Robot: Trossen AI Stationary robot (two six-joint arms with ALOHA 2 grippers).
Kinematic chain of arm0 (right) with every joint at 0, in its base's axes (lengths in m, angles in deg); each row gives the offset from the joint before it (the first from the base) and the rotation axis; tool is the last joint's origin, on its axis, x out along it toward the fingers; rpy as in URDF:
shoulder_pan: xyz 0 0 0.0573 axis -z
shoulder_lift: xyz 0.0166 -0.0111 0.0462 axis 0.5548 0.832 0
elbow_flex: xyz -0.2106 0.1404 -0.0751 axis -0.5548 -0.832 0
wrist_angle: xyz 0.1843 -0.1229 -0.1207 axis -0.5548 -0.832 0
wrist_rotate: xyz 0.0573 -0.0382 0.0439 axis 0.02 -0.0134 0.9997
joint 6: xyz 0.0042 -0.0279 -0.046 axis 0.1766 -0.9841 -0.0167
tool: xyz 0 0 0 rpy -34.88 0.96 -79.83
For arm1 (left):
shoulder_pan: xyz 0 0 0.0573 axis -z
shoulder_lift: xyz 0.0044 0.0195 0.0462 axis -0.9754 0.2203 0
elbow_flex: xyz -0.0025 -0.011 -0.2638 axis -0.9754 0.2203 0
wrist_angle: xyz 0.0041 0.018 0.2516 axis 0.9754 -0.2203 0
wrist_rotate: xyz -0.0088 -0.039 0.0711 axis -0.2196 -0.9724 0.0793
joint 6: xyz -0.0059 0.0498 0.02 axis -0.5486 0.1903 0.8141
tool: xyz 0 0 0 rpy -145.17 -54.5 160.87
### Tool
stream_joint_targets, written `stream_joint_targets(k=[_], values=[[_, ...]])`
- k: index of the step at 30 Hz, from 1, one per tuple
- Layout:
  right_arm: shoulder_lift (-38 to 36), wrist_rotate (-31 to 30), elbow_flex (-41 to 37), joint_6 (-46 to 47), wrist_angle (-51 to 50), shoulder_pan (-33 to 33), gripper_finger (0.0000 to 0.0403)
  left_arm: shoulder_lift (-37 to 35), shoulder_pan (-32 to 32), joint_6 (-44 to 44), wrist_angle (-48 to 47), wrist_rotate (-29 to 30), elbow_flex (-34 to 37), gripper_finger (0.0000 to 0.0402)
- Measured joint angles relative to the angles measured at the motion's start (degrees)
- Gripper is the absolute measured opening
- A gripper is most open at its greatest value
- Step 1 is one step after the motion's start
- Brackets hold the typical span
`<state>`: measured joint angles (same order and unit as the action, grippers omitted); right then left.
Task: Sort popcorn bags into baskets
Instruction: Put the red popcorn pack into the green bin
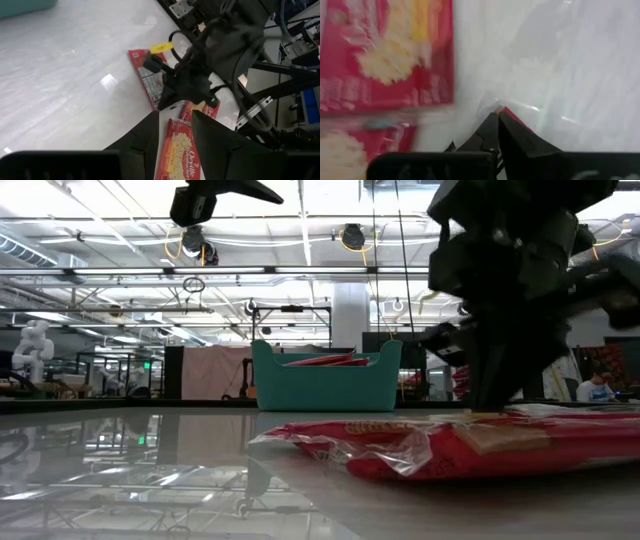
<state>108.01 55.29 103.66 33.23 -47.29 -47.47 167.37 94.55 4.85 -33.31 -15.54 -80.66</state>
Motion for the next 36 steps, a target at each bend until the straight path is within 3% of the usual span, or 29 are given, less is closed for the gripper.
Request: stream_joint_targets(k=[10,15,24,31,36], values=[[-7.5,-3.1,0.1,9.1,-3.9,4.8,0.0000,0.0,0.0,0.9,-0.2,0.5,0.0,0.0118],[-12.1,1.3,0.1,7.6,-11.2,7.2,0.0012,0.0,0.0,0.9,-0.4,0.5,0.0,0.0118],[-17.7,1.5,0.1,4.4,-18.2,3.4,0.0124,0.0,0.1,1.2,-0.5,0.5,0.0,0.0118],[-14.2,1.5,0.2,5.0,-7.0,-0.6,0.0220,0.0,-0.1,3.1,-0.5,1.4,0.0,0.0118],[-8.3,1.2,0.2,2.6,1.1,-1.9,0.0253,0.0,0.0,2.6,-0.6,1.4,0.0,0.0118]])
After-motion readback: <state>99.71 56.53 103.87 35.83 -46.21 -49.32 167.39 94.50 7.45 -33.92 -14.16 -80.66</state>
